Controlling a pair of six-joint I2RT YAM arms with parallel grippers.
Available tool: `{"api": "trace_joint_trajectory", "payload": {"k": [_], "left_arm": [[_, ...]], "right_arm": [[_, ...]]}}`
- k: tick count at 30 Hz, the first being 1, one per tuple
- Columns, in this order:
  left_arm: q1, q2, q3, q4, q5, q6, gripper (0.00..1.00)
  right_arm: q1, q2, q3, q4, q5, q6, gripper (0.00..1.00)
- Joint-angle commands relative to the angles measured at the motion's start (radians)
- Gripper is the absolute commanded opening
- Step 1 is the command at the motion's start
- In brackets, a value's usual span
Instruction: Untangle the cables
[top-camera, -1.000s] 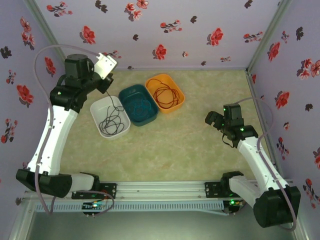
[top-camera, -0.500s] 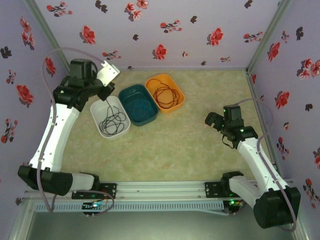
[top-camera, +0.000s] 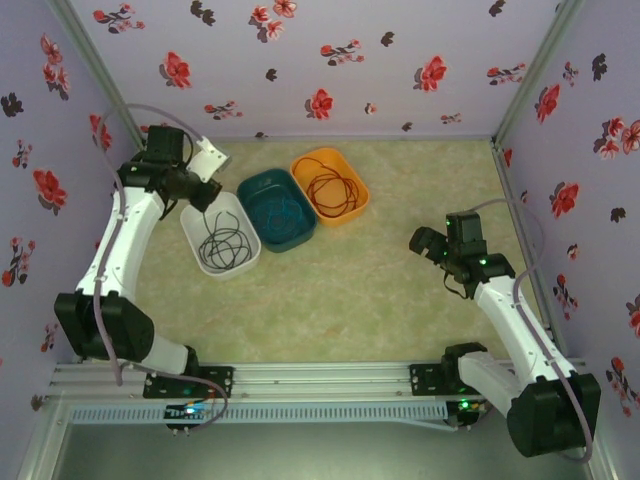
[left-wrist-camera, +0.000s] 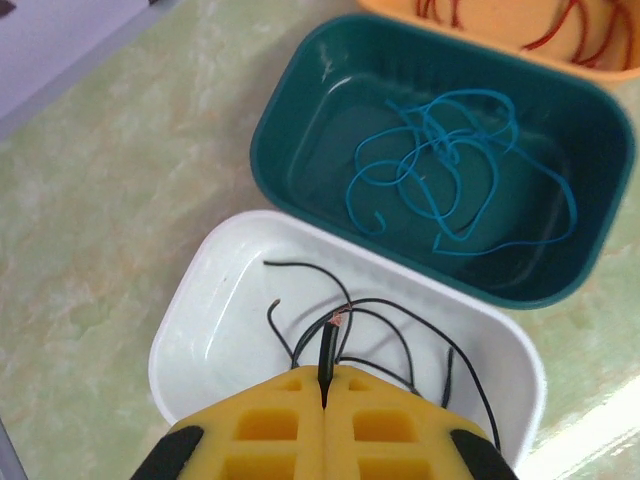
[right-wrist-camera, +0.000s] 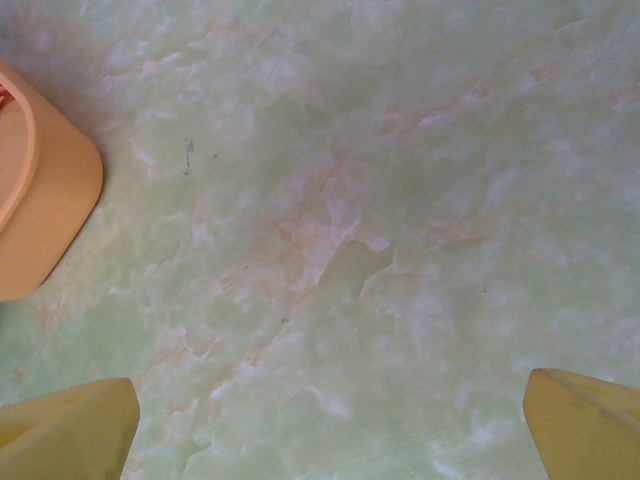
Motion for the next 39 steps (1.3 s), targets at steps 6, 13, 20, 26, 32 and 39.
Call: {"api": "trace_joint_trajectory", "payload": {"k": [6, 13, 20, 26, 32, 39], "left_arm": [[0.021, 0.088, -0.117, 0.284, -0.066, 0.077, 0.00], [0.024, 0.215, -0.129, 0.427, -0.106, 0.124, 0.00], [0.025, 0.300, -0.167, 0.543, -0.058, 0.179, 0.00], [0.032, 0.370, -0.148, 0.516, -0.053, 0.149, 0.00], [0.032, 0.418, -0.107, 0.449, -0.016, 0.124, 0.08], [0.032, 0.408, -0.080, 0.416, 0.029, 0.100, 0.33]], "right_arm": [[-0.005, -0.002, -0.006, 0.005, -0.013, 0.014, 0.99], [-0.004, -0.004, 0.000, -0.003, -0.006, 0.008, 0.99], [-0.005, 0.002, 0.011, -0.005, -0.002, 0.004, 0.99], [-0.004, 0.001, 0.012, -0.005, -0.001, 0.003, 0.99], [-0.004, 0.003, 0.012, -0.003, 0.001, 0.001, 0.99], [-0.004, 0.001, 0.013, -0.003, 0.003, 0.000, 0.99]]}}
